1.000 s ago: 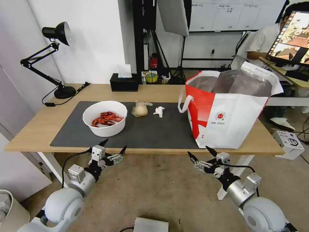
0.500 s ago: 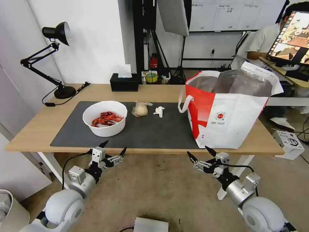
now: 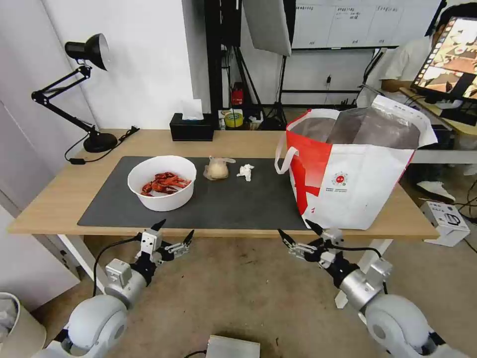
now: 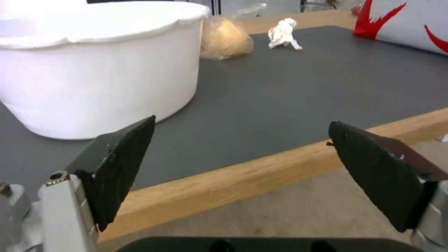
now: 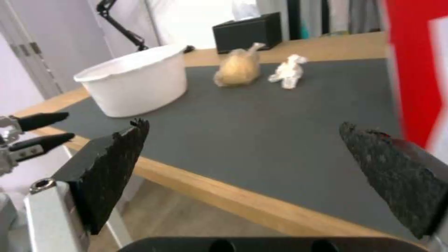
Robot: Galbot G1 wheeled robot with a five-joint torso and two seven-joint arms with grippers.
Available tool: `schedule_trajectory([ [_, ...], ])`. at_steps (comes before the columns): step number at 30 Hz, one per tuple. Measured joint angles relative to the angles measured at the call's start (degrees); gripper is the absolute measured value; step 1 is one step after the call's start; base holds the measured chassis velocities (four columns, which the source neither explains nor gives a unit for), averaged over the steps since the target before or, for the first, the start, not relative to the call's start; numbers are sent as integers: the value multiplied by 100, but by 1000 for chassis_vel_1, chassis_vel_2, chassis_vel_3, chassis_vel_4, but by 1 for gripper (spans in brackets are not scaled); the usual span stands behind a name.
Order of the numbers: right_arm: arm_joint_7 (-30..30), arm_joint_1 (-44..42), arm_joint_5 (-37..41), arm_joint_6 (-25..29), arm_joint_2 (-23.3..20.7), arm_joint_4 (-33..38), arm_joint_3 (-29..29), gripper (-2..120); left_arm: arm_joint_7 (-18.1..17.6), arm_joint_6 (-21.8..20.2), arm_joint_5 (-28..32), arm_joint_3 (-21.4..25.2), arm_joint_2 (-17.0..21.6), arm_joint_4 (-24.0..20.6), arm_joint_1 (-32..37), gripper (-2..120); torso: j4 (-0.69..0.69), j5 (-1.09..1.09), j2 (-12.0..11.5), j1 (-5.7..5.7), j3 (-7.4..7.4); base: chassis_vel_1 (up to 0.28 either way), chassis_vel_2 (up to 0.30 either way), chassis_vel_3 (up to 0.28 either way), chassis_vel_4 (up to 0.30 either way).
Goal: Pick up the trash from the table and place it into the takeout bag.
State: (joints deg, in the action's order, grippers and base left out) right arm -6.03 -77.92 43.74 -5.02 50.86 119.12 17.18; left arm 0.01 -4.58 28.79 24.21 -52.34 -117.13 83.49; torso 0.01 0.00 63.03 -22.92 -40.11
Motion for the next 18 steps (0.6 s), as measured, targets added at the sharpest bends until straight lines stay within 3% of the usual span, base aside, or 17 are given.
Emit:
schedule_trajectory([
  [7,204,916,140,-195,-49,-287,-717,100,-1,-4,-5,48,-81,-66,30,100,-1,0,0,0,-1,0,0,0,0],
  [14,754,2418,314,-666,261,-884,-1659,100,-3,-9,-108,113,-213,-148,138,100,0,0,-1,0,-1,0,0,0,0],
  [18,988,2832,374,-871,416,-1100,-1997,100,-3,-9,-139,129,-265,-145,156,100,-1,-1,-1,0,-1,0,0,0,0],
])
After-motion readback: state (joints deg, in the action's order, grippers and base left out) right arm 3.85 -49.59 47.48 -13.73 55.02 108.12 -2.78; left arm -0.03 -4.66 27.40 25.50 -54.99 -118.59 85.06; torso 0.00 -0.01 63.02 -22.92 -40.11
